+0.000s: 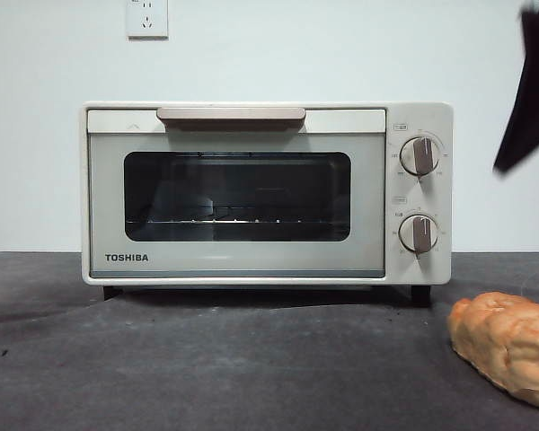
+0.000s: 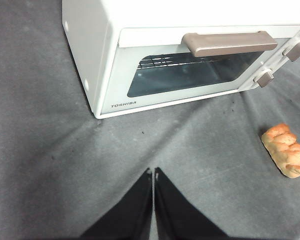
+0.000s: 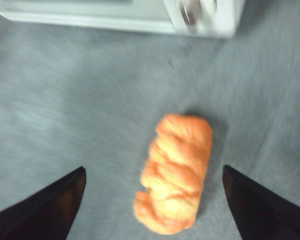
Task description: The left arm flap open the oven, the right arm pick bread and place it into oven, the left arm flap close the oven
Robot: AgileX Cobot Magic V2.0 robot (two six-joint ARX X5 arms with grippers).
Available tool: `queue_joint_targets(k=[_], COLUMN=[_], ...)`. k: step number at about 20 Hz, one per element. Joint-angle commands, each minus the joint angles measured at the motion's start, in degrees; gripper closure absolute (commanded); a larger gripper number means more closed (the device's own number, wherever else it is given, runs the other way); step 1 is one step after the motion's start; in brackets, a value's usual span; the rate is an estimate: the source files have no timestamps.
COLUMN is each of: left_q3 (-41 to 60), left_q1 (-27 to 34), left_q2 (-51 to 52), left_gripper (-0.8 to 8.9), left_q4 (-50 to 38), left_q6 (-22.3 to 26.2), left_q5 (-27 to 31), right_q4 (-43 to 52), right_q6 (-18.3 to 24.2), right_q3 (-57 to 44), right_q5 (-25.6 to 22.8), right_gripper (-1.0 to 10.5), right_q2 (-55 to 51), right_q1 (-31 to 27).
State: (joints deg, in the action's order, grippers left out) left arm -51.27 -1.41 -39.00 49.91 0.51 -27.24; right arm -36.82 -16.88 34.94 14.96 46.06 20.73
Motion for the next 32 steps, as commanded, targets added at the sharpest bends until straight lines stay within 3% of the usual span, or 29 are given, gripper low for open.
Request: queue_joint_targets(k=[1, 7, 13, 16, 21, 25, 32], left_q3=[-1.2, -1.2, -1.2, -1.2, -1.2, -1.2, -1.2], left_q1=[-0.2, -0.2, -0.2, -0.2, -0.5, -1.7, -9.4], left_q2=[-0.2, -0.2, -0.2, -0.2, -0.2, -0.3, -4.1], left_gripper=[7.98, 7.98, 7.98, 7.98, 7.98, 7.98, 7.98], left_q4=[-0.5, -0.4, -0.2, -0.2, -0.2, -1.2, -11.8], left_q6=[0.5, 0.5, 0.5, 0.5, 0.3, -0.2, -6.8], left_q5=[-0.3, -0.3, -0.3, -0.3, -0.3, -0.3, -0.3], right_q4=[4.5, 12.6, 17.6, 18.2, 18.2, 18.2, 11.2], right_q6=[-4.0, -5.6, -6.3, -6.5, -6.7, -6.7, -6.5], right_q3=[-2.9, -4.7, -4.7, -4.7, -4.7, -4.4, -0.3], right_q5=[-3.6, -12.6, -17.0, -18.1, -18.2, -18.0, -17.3], right_gripper=[5.1, 5.1, 5.1, 5.3, 7.4, 7.4, 7.4], right_q2=[2.3, 11.6, 21.0, 23.6, 24.6, 23.5, 11.5], right_q1=[3.2, 9.6, 12.2, 13.3, 13.7, 13.7, 13.7])
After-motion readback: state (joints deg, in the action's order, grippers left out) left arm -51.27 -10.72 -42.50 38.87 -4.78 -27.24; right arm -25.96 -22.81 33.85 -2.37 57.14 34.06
